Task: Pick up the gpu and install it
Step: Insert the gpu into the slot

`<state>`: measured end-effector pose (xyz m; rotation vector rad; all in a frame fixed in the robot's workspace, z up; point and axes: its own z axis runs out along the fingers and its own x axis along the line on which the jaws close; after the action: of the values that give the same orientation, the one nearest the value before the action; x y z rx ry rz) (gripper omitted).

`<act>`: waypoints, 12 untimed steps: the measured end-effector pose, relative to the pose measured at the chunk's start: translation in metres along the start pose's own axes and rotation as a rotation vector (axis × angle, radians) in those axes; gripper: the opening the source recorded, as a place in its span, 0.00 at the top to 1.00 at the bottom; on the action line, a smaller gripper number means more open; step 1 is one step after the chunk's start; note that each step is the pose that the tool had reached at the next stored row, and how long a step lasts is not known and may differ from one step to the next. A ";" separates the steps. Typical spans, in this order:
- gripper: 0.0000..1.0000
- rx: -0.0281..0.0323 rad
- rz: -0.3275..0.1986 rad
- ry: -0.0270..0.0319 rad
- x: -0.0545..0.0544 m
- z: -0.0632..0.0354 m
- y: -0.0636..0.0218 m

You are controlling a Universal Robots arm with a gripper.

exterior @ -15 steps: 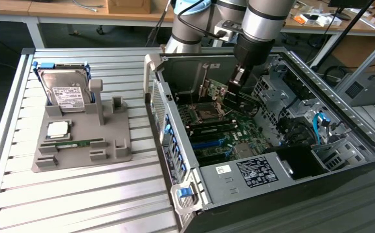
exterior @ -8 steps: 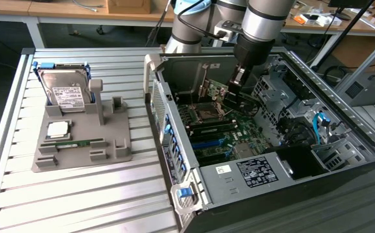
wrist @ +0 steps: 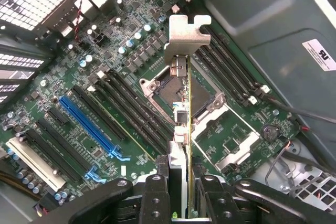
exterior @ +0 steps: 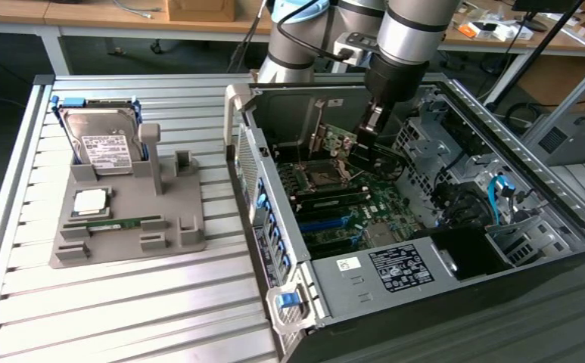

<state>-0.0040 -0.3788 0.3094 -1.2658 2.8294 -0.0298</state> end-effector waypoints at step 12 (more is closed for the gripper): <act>0.73 -0.0011 -0.038 -0.0012 0.000 0.0000 0.0000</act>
<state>-0.0040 -0.3788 0.3094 -1.3187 2.8048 -0.0286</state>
